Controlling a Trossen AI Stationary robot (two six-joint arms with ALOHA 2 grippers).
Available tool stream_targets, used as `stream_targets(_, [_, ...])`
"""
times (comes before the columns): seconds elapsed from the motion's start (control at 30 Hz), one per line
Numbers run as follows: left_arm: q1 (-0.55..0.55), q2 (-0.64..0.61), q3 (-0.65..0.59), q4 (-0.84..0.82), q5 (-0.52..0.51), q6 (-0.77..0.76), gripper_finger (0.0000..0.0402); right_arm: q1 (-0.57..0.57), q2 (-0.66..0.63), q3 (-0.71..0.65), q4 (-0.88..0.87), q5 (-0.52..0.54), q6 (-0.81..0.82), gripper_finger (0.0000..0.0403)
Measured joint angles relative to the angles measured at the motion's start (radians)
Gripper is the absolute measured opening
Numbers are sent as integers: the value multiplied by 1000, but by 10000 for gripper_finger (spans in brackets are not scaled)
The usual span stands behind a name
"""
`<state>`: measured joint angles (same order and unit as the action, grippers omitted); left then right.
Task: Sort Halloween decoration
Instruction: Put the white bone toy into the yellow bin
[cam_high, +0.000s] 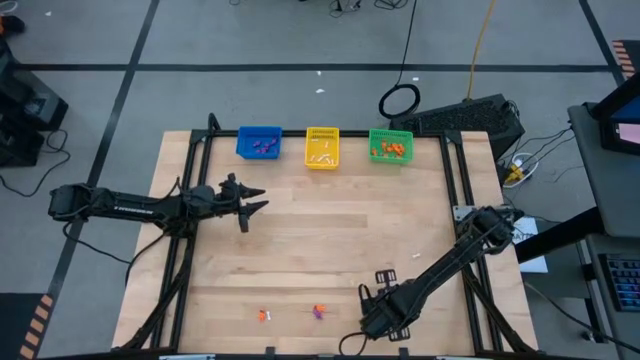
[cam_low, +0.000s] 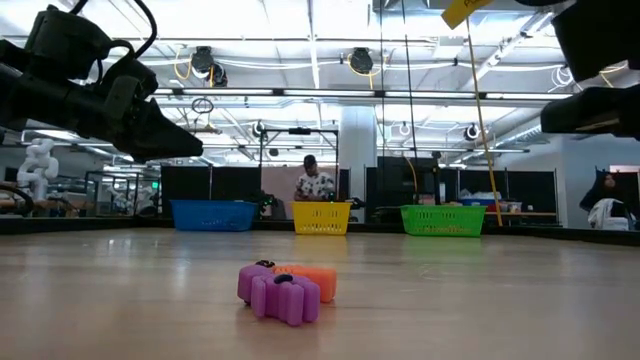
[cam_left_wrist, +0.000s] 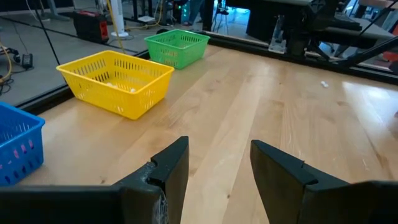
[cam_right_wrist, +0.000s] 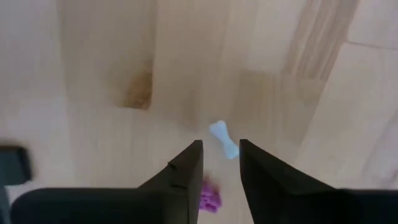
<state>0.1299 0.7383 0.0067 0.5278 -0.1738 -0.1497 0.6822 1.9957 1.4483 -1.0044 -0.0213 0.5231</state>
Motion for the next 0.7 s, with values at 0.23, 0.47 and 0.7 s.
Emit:
stream_targets(0.23, [0, 0, 0, 0, 0, 0, 170, -1, 4, -26, 24, 20, -42, 80])
stream_targets(0.47, [0, 0, 0, -8, 0, 0, 170, -1, 2, -62, 65, 21, -46, 77])
stream_targets(0.7, [0, 0, 0, -8, 0, 0, 170, -13, -3, -106, 125, 17, -39, 46])
